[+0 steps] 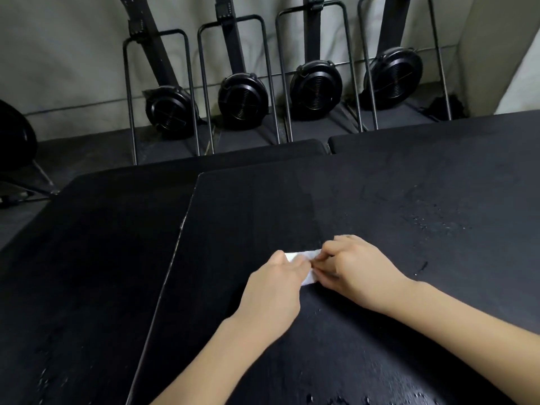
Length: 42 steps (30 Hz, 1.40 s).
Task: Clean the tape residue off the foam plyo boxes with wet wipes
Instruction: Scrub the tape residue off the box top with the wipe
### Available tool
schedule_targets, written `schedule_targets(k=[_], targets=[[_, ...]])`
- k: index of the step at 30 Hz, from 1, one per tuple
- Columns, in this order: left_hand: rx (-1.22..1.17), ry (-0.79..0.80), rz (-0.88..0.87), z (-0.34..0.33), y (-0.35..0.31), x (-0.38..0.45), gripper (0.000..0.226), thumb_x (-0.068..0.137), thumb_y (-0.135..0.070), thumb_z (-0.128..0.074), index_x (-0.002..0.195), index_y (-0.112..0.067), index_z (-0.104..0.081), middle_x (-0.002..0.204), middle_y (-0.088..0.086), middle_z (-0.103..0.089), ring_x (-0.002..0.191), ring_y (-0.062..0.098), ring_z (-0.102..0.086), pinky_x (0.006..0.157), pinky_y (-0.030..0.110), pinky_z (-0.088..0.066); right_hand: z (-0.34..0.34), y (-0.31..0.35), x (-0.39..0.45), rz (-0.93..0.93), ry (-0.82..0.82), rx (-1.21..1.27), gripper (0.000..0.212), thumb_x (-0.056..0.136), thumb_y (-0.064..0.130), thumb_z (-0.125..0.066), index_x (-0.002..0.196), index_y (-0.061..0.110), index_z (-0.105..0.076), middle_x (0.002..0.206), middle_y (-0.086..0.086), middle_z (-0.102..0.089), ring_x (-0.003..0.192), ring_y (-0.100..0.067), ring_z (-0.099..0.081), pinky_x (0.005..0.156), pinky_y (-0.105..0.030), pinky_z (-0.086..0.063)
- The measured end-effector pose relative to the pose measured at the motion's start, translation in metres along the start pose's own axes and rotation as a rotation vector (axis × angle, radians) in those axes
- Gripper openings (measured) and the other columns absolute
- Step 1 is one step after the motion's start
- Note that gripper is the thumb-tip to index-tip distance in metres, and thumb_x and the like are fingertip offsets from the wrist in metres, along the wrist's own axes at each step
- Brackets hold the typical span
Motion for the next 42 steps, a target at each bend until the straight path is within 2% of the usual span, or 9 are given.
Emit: schedule_targets(k=[5, 10, 13, 18, 23, 27, 29, 36, 42], targets=[[0.049, -0.049, 0.031, 0.0, 0.014, 0.034, 0.035, 0.093, -0.015, -0.047, 0.123, -0.031, -0.056, 0.091, -0.001, -0.036, 0.07, 0.019, -0.049, 0.059, 0.032, -0.046, -0.005, -0.009, 0.028, -0.116, -0.021, -0.054, 0.036, 0.089, 0.03, -0.055, 0.063, 0.013, -0.073, 0.066, 0.0, -0.055, 0.057, -0.022, -0.051, 0.056, -0.028, -0.042], [0.068, -0.027, 0.061, 0.001, 0.02, 0.062, 0.05, 0.093, -0.011, -0.043, 0.128, -0.043, -0.059, 0.095, 0.0, -0.044, 0.076, 0.021, -0.051, 0.06, 0.028, -0.036, -0.022, -0.032, 0.039, -0.368, 0.139, -0.003, 0.036, 0.1, 0.041, -0.052, 0.094, 0.013, -0.073, 0.094, 0.002, -0.058, 0.089, -0.019, -0.051, 0.065, -0.028, -0.032], [0.156, -0.042, 0.039, 0.001, 0.016, 0.062, 0.055, 0.091, -0.009, -0.044, 0.13, -0.046, -0.057, 0.078, -0.004, -0.047, 0.079, 0.017, -0.045, 0.061, 0.029, -0.034, -0.02, -0.024, 0.032, -0.345, 0.152, 0.013, 0.038, 0.102, 0.045, -0.05, 0.102, 0.018, -0.077, 0.099, 0.001, -0.061, 0.094, -0.019, -0.053, 0.07, -0.028, -0.036], [0.205, -0.045, 0.021, 0.004, 0.002, 0.03, 0.046, 0.094, -0.013, -0.047, 0.127, -0.042, -0.06, 0.067, -0.008, -0.04, 0.071, 0.014, -0.042, 0.061, 0.028, -0.035, -0.005, 0.005, 0.005, -0.219, 0.103, 0.006, 0.043, 0.101, 0.044, -0.051, 0.084, 0.016, -0.08, 0.082, 0.0, -0.062, 0.075, -0.02, -0.053, 0.067, -0.028, -0.038], [0.075, -0.104, -0.008, 0.013, -0.023, -0.025, 0.055, 0.099, -0.015, -0.047, 0.14, -0.053, -0.045, 0.072, -0.01, -0.026, 0.058, 0.006, -0.026, 0.061, 0.023, -0.03, 0.011, 0.033, -0.02, -0.128, -0.074, -0.042, 0.032, 0.081, 0.033, -0.065, 0.053, 0.018, -0.068, 0.056, 0.003, -0.045, 0.053, -0.015, -0.03, 0.058, -0.024, -0.039], [0.024, -0.094, 0.0, 0.006, -0.016, -0.031, 0.043, 0.095, -0.011, -0.046, 0.127, -0.036, -0.058, 0.076, -0.011, -0.027, 0.059, 0.007, -0.031, 0.055, 0.023, -0.03, 0.011, 0.036, -0.024, -0.097, -0.12, -0.021, 0.039, 0.088, 0.032, -0.054, 0.055, 0.017, -0.069, 0.059, 0.003, -0.046, 0.055, -0.015, -0.032, 0.057, -0.025, -0.037], [0.013, -0.077, 0.02, 0.006, -0.012, -0.022, 0.036, 0.091, -0.01, -0.045, 0.117, -0.031, -0.059, 0.082, -0.008, -0.034, 0.065, 0.008, -0.038, 0.052, 0.021, -0.029, 0.007, 0.027, -0.02, -0.118, -0.096, 0.028, 0.031, 0.089, 0.027, -0.064, 0.061, 0.016, -0.073, 0.065, 0.002, -0.052, 0.058, -0.017, -0.039, 0.06, -0.025, -0.033], [0.067, -0.025, 0.017, 0.007, -0.008, -0.008, 0.055, 0.096, -0.009, -0.047, 0.137, -0.045, -0.052, 0.083, -0.005, -0.033, 0.071, 0.015, -0.044, 0.062, 0.028, -0.046, 0.007, 0.026, -0.014, -0.2, -0.01, 0.057, 0.025, 0.089, 0.027, -0.073, 0.069, 0.013, -0.079, 0.069, -0.001, -0.058, 0.063, -0.022, -0.048, 0.064, -0.027, -0.03], [0.021, -0.055, -0.046, 0.014, -0.044, -0.091, 0.04, 0.095, -0.017, -0.034, 0.126, -0.036, -0.051, 0.078, -0.012, -0.026, 0.06, 0.004, -0.03, 0.049, 0.016, -0.02, 0.03, 0.075, -0.072, -0.154, -0.015, 0.073, 0.037, 0.088, 0.036, -0.059, 0.061, 0.015, -0.072, 0.062, 0.002, -0.049, 0.056, -0.02, -0.043, 0.056, -0.025, -0.034]])
Point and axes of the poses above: each hand's wrist, its own x-axis towards the middle knuckle, its own z-axis out of the back of the hand, y = z × x, the point moved 9 cm from there along x, towards the middle knuckle
